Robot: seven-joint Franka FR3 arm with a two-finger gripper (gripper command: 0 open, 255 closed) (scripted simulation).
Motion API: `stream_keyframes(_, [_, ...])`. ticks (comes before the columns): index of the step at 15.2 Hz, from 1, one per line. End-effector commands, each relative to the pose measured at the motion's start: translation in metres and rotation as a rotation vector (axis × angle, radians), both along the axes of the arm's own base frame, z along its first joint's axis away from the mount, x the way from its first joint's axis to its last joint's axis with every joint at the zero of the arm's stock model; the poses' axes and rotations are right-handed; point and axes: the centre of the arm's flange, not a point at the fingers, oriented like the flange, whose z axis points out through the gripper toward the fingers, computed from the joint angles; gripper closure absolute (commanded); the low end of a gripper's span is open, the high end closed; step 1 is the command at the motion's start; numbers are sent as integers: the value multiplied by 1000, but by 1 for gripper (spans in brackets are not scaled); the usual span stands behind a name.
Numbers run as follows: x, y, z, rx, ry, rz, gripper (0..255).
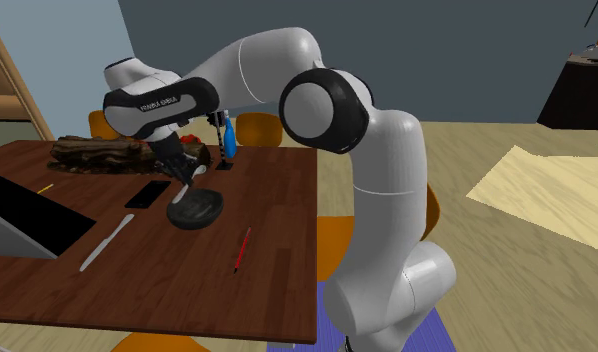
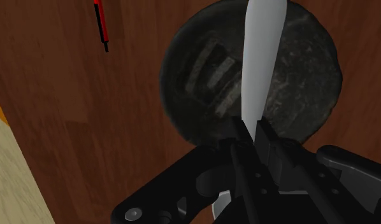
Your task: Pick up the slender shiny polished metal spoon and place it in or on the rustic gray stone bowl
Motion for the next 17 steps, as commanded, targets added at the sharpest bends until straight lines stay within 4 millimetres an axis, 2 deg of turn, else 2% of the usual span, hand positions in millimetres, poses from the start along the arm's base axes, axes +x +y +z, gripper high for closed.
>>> stream_keyframes(1, [-1,1,-10,0,0,-1,255])
stream_keyframes(12, [-1,1,-70,0,0,-1,255])
stream_keyframes(17, [-1,1,-70,0,0,-1,255])
